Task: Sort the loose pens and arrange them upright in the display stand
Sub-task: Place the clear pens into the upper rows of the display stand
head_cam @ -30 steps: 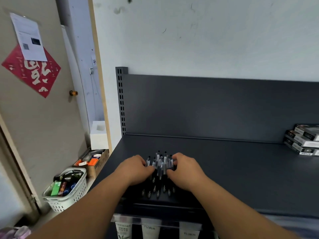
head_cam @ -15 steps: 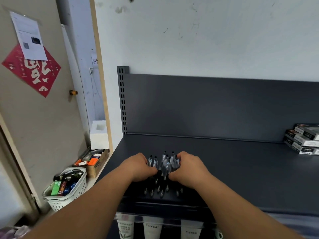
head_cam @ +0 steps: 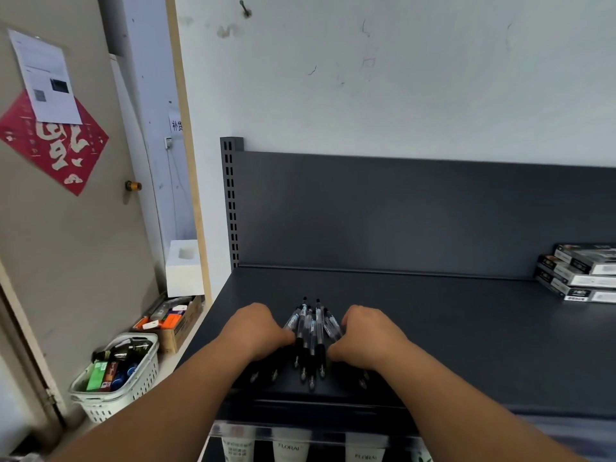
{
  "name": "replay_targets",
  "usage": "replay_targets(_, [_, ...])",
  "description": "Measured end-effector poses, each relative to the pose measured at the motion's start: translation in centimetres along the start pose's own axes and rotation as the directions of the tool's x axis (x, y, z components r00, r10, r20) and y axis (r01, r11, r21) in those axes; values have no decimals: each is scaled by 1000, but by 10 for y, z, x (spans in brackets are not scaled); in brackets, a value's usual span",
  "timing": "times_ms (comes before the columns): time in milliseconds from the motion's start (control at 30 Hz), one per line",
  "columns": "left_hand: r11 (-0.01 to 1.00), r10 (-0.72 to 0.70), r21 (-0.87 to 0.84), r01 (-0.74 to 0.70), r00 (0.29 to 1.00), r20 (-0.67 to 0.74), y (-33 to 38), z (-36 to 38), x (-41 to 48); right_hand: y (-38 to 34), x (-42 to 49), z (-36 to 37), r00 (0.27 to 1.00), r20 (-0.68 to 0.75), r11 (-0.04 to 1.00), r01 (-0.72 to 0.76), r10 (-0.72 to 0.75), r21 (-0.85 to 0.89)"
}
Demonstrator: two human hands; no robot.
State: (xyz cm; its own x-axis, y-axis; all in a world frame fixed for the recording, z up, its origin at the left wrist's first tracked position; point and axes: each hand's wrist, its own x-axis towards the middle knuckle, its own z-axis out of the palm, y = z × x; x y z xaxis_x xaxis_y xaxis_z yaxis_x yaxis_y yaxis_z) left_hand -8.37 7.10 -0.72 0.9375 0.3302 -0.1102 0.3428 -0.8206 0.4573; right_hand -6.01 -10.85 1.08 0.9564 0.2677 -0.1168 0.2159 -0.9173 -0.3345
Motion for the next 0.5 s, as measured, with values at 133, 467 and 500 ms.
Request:
replay_targets(133, [1000, 14, 15, -15, 999, 38, 2, -3, -2, 6, 3, 2, 1000, -18, 1000, -4, 4, 21])
replay_targets(467, [989, -14, -147, 21, 999, 51, 2, -8, 3, 23, 6, -2, 994, -54, 954, -74, 94, 290])
replay_targets(500, [984, -10, -175, 18, 999, 44, 2, -8, 4, 25, 5, -3, 993, -59, 944, -79, 103, 319])
